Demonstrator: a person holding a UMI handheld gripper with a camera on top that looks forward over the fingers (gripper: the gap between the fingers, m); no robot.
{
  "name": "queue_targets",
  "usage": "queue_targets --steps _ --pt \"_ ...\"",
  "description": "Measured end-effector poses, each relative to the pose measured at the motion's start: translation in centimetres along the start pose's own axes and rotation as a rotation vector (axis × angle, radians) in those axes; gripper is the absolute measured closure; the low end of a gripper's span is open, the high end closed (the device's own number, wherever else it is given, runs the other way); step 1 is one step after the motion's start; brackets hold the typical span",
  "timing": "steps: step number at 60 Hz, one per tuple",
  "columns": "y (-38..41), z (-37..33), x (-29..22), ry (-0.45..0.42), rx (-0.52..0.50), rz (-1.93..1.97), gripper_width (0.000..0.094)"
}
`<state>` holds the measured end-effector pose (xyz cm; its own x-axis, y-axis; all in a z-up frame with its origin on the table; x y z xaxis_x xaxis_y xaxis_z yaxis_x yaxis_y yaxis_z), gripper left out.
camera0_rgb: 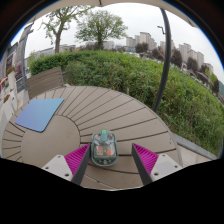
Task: Arrange mouse
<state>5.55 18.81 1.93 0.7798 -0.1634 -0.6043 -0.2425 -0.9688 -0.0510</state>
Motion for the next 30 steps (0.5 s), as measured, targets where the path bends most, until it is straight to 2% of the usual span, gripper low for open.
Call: queue_targets --steps 13,14,15,16,17,18,20,25,30 --pt "0.1 0.1 -0.2 0.037 -0.018 0.035 0.0119" --pt "0.2 0.1 -0.2 0.038 -0.018 0.035 0.0138" --pt "0.2 0.1 -0.2 0.039 -0.02 0.033 0.02" --pt "0.4 0.1 -0.2 0.039 -0.027 0.027 0.0308" --pt "0.7 0.1 -0.2 0.04 -0.039 0.02 0.0483" --pt "0.4 0.0 -0.2 0.043 -0.026 0.019 0.0541" --pt "0.0 0.0 -0.3 0.046 0.015 0.016 0.0563" --pt "0.6 0.0 -0.5 0.052 -0.03 -0.008 0.0592" --pt "0.7 -0.9 -1.2 0.055 -0.007 -0.018 0.0592"
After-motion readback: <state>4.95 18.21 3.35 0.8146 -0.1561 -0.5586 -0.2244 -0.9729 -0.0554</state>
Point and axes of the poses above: the point between the fingertips, and its own axes, seen from behind it with the camera up: y to the left, x down, z forward, the way the camera looks, the point moved 6 cm from there along -z, backward, against the way the camera looks, and after that the axes turned 15 degrees about y, right-handed, at the moved point
